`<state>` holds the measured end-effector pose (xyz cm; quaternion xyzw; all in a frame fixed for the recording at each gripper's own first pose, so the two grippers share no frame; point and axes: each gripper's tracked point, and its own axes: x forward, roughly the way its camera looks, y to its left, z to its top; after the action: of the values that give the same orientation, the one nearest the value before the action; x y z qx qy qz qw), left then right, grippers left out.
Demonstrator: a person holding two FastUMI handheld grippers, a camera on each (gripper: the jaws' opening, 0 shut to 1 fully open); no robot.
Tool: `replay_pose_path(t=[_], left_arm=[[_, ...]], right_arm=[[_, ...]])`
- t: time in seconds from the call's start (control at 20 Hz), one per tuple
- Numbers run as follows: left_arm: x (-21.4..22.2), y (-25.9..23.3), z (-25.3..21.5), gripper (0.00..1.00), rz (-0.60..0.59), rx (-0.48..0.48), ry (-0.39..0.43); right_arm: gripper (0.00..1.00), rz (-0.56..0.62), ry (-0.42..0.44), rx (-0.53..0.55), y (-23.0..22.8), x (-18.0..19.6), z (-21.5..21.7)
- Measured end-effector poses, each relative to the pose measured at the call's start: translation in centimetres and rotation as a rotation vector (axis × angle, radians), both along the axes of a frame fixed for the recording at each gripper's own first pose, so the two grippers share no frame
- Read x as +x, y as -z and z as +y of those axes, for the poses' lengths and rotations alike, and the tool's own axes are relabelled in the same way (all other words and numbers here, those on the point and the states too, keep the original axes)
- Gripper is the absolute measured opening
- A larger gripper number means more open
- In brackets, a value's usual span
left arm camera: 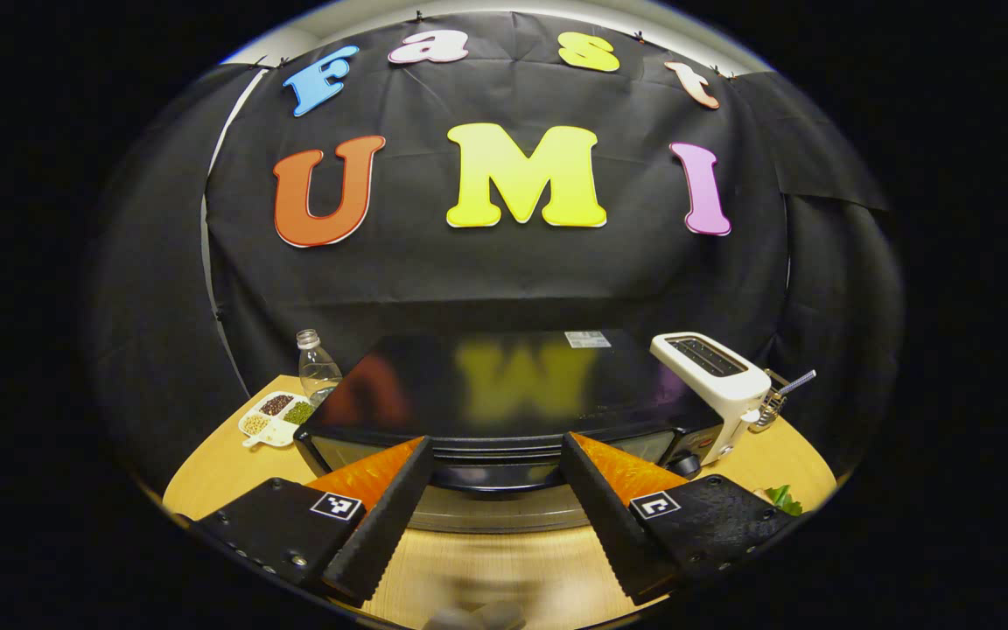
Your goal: Open the electric oven with the left hand, put the food in, and close the electric oven.
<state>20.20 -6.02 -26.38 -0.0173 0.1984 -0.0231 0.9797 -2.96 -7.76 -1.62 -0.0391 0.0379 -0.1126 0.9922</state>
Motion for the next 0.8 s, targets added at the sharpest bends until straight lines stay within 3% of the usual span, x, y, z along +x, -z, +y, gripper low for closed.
replay_pose_path(t=[0.05,0.1,0.15,0.2,0.4,0.45,0.5,0.8], left_arm=[[0.2,-0.5,0.1,0.97,-0.024,0.008,0.003],[0.2,-0.4,0.1,0.91,-0.015,0.01,0.003],[0.0,-0.3,0.0,0.98,-0.013,0.007,0.0],[-0.1,-0.3,0.0,0.99,-0.015,0.006,0.0],[-1.5,-0.3,0.2,0.99,-0.021,0.011,0.004],[-2.1,-0.1,0.0,0.99,-0.016,0.011,0.005],[-2.8,0.0,0.0,0.99,-0.016,0.006,0.006],[-7.3,1.9,-0.1,0.98,0.009,-0.009,0.023]], right_arm=[[0.91,0.003,0.003,-0.002,0.1,-0.2,0.0],[1.0,0.007,0.007,-0.002,0.2,-0.3,-0.1],[0.91,0.008,0.002,0.005,0.3,-0.3,0.0],[1.0,0.007,-0.001,0.011,0.4,-0.4,0.2],[1.0,0.012,-0.016,0.012,0.6,-0.4,0.8],[0.91,0.012,-0.023,0.015,0.7,-0.4,1.0],[1.0,0.013,-0.03,0.018,0.8,-0.5,1.3],[1.0,0.045,-0.07,0.017,1.6,-1.0,2.4]])
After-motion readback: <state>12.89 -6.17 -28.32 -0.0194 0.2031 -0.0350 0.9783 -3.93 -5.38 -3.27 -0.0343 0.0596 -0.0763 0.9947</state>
